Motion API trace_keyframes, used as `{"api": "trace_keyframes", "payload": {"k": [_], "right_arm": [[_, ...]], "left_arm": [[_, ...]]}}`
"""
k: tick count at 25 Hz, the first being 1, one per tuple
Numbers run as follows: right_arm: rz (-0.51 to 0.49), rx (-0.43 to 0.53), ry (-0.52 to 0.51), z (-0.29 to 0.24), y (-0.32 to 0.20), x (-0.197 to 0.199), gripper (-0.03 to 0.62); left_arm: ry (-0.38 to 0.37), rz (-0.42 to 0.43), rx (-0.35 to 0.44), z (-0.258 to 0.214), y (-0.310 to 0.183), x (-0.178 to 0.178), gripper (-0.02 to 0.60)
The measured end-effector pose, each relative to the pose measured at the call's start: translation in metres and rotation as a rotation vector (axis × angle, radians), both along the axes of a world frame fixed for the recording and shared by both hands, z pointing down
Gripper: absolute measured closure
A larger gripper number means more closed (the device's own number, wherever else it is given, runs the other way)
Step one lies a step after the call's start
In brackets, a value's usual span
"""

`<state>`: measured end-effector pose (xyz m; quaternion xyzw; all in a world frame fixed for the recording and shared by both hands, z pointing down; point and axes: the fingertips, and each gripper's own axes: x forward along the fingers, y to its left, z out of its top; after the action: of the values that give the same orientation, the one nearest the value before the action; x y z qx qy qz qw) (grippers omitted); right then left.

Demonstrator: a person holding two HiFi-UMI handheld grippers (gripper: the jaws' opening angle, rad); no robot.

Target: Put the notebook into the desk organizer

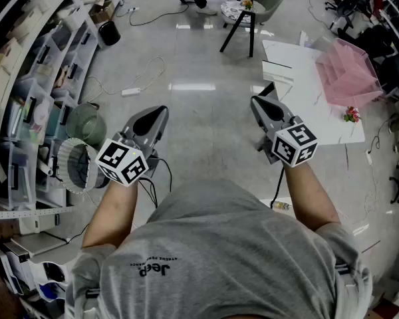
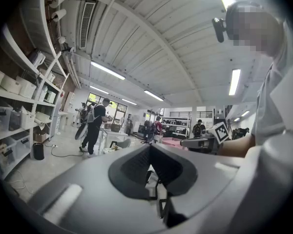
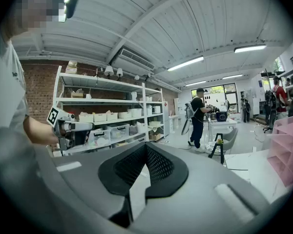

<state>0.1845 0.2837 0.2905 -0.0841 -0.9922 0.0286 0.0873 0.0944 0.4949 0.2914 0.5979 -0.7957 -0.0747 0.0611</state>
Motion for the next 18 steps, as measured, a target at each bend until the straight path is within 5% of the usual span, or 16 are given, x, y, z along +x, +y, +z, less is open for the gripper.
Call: {"api": "trace_keyframes", "payload": {"k": [18], "right_arm": [[0.002,0.012,-0.007,-0.001,-0.014,0.000,0.594]], "left_arm": [[-0.006,0.006,-0.007,-0.003,-0.014,0.002,0.529]]}}
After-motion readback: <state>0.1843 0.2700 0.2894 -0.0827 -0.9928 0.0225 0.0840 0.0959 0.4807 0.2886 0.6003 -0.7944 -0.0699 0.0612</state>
